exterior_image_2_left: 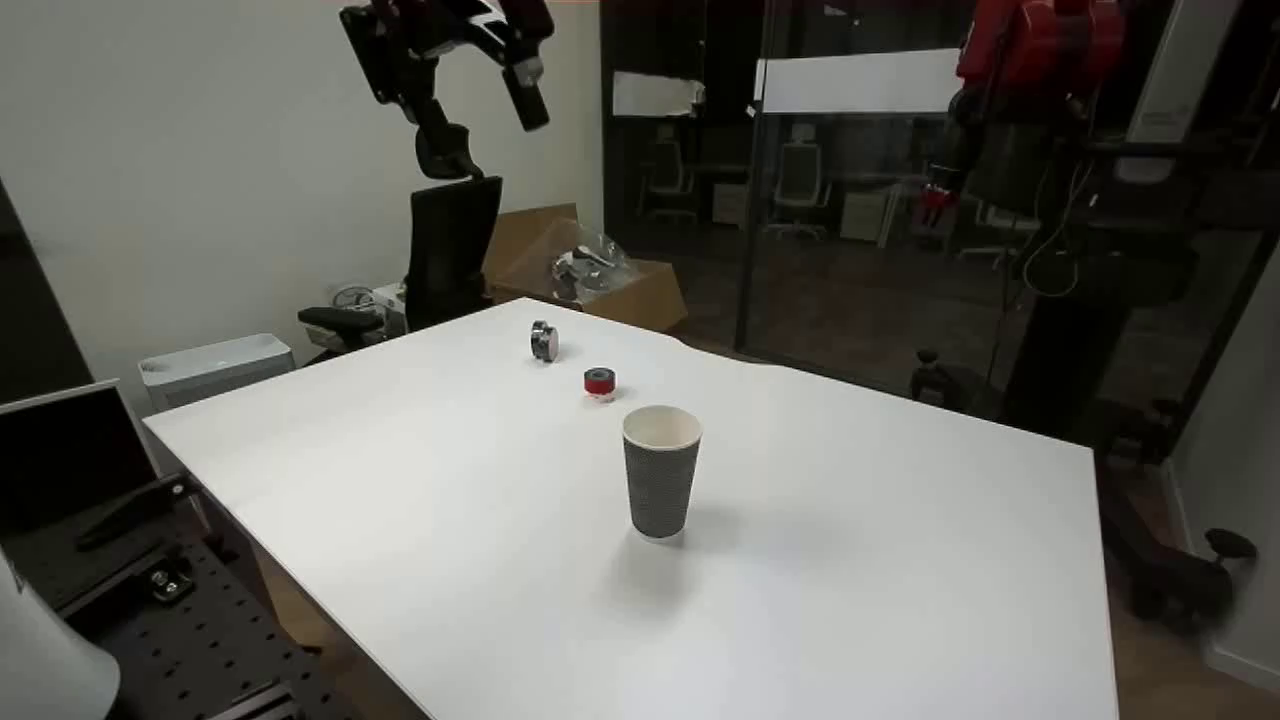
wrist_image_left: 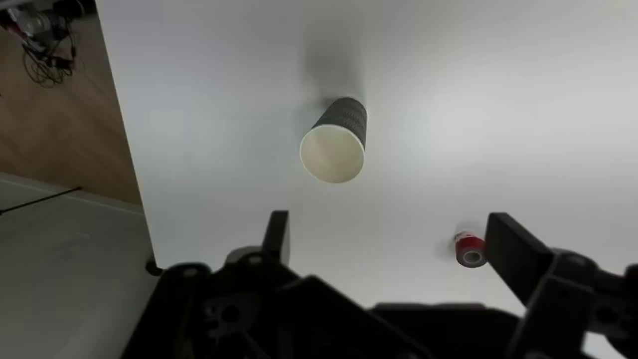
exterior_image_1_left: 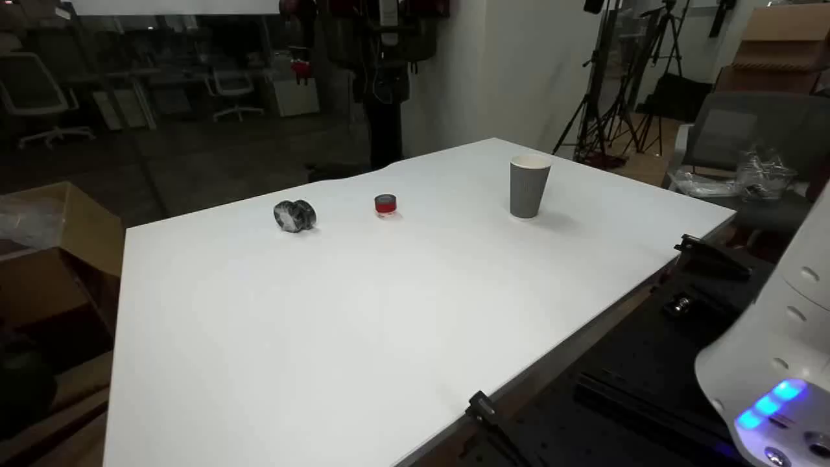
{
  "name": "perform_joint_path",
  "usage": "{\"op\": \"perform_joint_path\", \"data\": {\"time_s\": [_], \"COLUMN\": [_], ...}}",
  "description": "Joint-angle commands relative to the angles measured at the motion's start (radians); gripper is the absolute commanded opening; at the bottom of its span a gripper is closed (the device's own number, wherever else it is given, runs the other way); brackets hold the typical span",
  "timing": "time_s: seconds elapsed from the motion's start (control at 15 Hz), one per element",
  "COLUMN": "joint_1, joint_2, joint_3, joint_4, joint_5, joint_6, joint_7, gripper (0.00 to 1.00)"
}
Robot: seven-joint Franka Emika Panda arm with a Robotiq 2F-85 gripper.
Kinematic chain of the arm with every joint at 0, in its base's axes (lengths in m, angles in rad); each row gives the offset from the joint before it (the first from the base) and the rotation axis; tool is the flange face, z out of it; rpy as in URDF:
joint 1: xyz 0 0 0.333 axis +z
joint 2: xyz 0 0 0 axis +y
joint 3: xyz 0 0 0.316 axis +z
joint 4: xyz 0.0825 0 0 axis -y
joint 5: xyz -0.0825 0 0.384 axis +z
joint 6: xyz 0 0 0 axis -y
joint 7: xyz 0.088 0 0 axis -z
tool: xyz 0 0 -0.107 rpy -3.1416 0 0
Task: Move the grey cup backwards
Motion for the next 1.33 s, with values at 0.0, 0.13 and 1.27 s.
{"op": "perform_joint_path", "data": {"time_s": [0.0,0.13,1.27], "joint_1": [0.001,0.001,0.002], "joint_2": [0.0,0.0,0.059], "joint_3": [0.0,0.0,-0.039], "joint_4": [0.002,0.002,0.017], "joint_5": [0.0,0.0,0.038], "joint_6": [-0.001,-0.001,0.107], "joint_7": [0.001,0.001,0.028], "gripper": [1.0,1.0,1.0]}}
